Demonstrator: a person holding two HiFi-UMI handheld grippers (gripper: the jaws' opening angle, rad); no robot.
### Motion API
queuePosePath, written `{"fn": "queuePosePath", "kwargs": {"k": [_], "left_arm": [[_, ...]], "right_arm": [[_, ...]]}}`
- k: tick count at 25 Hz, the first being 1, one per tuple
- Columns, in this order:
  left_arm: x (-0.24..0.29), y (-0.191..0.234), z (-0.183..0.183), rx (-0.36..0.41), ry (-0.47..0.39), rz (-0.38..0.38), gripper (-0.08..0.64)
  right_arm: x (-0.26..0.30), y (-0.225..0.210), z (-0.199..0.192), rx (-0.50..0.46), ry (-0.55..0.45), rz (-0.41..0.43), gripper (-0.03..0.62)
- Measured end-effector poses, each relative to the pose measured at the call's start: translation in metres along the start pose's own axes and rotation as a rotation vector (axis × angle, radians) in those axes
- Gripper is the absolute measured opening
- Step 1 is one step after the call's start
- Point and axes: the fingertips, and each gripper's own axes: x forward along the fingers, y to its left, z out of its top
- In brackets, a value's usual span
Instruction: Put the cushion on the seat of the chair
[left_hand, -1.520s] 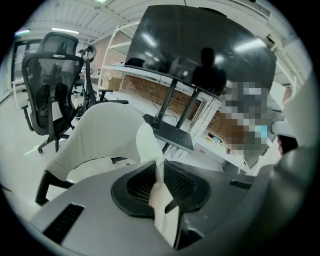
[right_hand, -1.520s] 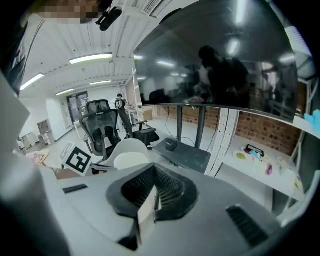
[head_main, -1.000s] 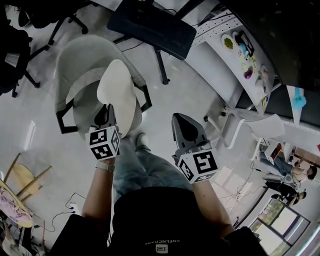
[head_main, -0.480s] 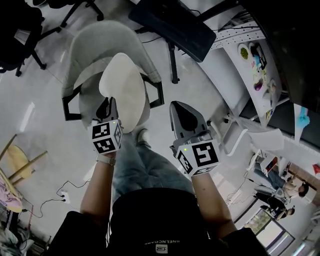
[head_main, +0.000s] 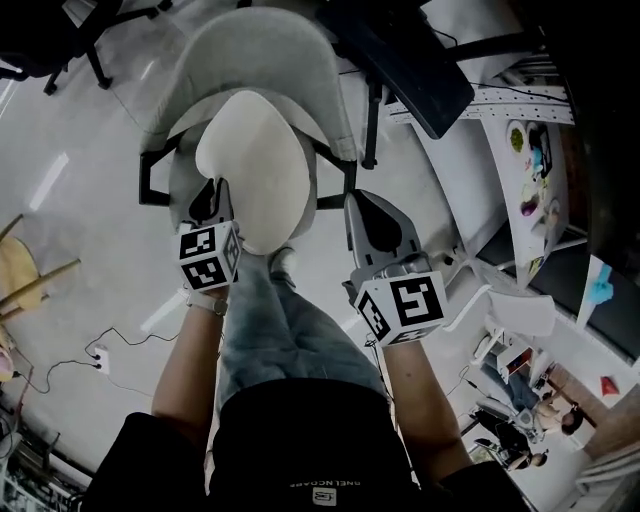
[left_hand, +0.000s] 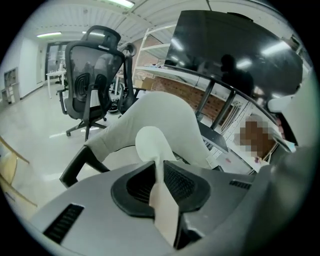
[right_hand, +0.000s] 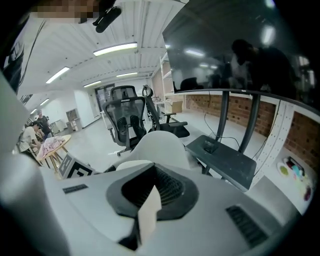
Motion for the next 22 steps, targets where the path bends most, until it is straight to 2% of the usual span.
{"fn": "queuePosePath", "kwargs": {"k": [13,22], "left_arm": [[0.006,0.063,-0.042,-0.164,0.028,0.097,0.063],[0.037,0.095,-0.058,-0.200,0.086,0.119,0.069]], "right_arm": [[0.051,0.054,-0.014,-0.052,0.063,0.137,0.008],[0.082,0.064,-0.022,-0.039,0.099,0.158,0.006]]}}
